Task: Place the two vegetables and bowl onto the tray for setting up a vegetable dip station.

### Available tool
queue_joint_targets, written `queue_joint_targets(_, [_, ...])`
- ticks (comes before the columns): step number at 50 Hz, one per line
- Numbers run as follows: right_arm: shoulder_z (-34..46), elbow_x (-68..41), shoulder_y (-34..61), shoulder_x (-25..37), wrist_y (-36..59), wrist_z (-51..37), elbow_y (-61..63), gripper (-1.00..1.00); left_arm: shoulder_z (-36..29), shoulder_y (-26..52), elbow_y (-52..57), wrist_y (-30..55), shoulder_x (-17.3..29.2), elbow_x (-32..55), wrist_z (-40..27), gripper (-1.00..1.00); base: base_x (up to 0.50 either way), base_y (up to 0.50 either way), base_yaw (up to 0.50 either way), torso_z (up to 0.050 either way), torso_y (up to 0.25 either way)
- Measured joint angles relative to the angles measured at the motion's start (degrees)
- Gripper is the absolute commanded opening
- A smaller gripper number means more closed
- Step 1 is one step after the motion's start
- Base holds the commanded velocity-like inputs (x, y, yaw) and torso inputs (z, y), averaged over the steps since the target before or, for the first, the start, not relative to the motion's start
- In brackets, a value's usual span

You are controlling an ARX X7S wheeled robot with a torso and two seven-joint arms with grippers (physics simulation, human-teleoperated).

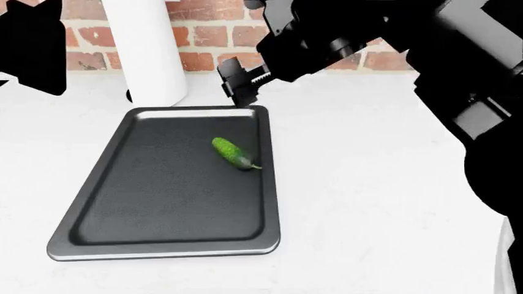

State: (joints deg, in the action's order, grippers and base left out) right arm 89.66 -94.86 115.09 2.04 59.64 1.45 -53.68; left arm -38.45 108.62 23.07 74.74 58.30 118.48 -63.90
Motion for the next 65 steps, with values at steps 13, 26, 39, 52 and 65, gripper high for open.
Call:
queue_joint_targets(13, [-6.4, -16.6, 5.5, 16.8, 3.4, -26.4, 26.2, 1.0, -1.1, -0.1, -0.4, -3.4, 2.2, 5.7, -3.2, 1.0, 0.0, 0.0, 0.0, 0.0, 0.0])
queue_joint_targets(26, [-13.6, -36.2, 12.5, 36.7, -0.7, -50.1, 52.8, 1.0, -2.4, 3.0, 0.0, -5.8, 4.2, 12.9, -7.5, 1.0, 0.0, 0.0, 0.0, 0.0, 0.0])
queue_joint_targets(39, [-20.6, -42.7, 12.2, 53.7, -9.7, -61.3, 76.0, 1.0, -0.8, 2.6, 3.8, -10.0, 7.8, 16.8, -8.4, 1.0, 0.0, 0.0, 0.0, 0.0, 0.0])
queue_joint_targets(52, [-25.7, -39.1, 5.7, 68.3, -24.3, -64.6, 98.8, 1.0, 3.9, -3.6, 13.5, -20.5, 12.6, 15.2, -6.3, 1.0, 0.0, 0.0, 0.0, 0.0, 0.0])
queue_joint_targets(65, [-45.6, -37.9, -15.6, 68.9, -25.2, -70.7, 109.5, 1.0, 9.3, -14.5, 26.2, -35.3, 19.1, 8.9, -2.2, 1.0, 0.0, 0.0, 0.0, 0.0, 0.0])
